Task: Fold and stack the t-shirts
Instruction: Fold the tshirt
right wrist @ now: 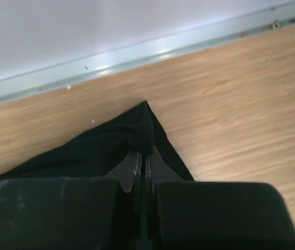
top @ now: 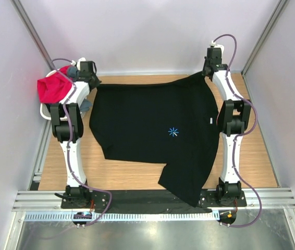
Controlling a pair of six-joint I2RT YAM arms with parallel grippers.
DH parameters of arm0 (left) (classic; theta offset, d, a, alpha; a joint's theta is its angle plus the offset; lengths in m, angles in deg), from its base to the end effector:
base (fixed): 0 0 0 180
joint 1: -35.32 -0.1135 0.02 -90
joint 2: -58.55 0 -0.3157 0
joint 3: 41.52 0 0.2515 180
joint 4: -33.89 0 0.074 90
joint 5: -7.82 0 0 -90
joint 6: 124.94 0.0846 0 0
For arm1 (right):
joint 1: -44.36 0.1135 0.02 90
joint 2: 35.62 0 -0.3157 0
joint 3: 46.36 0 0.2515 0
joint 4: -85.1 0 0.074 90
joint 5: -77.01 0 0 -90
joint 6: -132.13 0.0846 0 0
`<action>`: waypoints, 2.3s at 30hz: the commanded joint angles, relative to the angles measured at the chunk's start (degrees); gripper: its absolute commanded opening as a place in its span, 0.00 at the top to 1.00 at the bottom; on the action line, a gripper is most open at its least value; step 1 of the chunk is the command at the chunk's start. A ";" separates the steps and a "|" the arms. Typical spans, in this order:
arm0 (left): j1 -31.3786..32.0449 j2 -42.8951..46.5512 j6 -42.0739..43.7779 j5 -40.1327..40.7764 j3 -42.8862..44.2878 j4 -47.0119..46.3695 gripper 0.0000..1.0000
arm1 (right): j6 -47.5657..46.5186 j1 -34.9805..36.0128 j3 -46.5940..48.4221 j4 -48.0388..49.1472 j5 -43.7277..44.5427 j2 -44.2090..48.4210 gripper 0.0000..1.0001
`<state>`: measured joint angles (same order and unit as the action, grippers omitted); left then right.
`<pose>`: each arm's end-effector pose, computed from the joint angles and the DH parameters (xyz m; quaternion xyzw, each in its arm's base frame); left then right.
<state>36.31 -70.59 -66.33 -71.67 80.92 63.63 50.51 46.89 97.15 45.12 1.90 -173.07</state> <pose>0.5957 0.0051 0.2357 -0.2729 0.8471 -0.0466 0.4537 0.6323 0.0062 0.2666 0.1055 0.8709 -0.0695 0.4749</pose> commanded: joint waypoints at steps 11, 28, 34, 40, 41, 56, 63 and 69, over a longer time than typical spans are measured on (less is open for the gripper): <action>-0.73 13.91 2.30 -0.40 -14.68 -1.27 1.00 | 8.84 0.64 -14.91 -12.31 0.40 21.07 0.99; -2.75 20.60 2.83 -0.04 -25.49 -0.21 1.00 | 14.64 1.25 -28.01 -25.41 -3.03 31.62 0.99; -2.75 21.91 2.83 0.31 -27.34 0.58 1.00 | 18.60 2.22 -33.46 -28.05 -4.52 35.75 0.99; -2.75 22.09 2.48 0.31 -28.22 0.75 1.00 | 20.62 2.57 -34.52 -29.02 -4.35 36.64 0.99; -2.84 22.00 2.39 0.40 -28.31 0.75 1.00 | 20.71 2.57 -34.70 -29.20 -4.09 36.64 0.99; -2.75 20.33 2.66 1.36 -30.51 1.28 1.00 | 25.19 2.57 -45.76 -31.31 -1.89 36.81 0.99; -2.67 18.75 2.66 1.80 -30.07 1.72 1.00 | 25.02 2.57 -49.64 -29.64 -0.31 36.72 0.99; -2.75 17.61 2.48 1.98 -29.45 2.34 1.00 | 25.81 2.57 -48.77 -29.37 -1.53 35.58 0.99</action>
<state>34.06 -51.70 -64.43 -72.35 50.48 65.12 75.05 49.40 47.36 15.27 -0.68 -138.71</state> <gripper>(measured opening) 0.005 0.044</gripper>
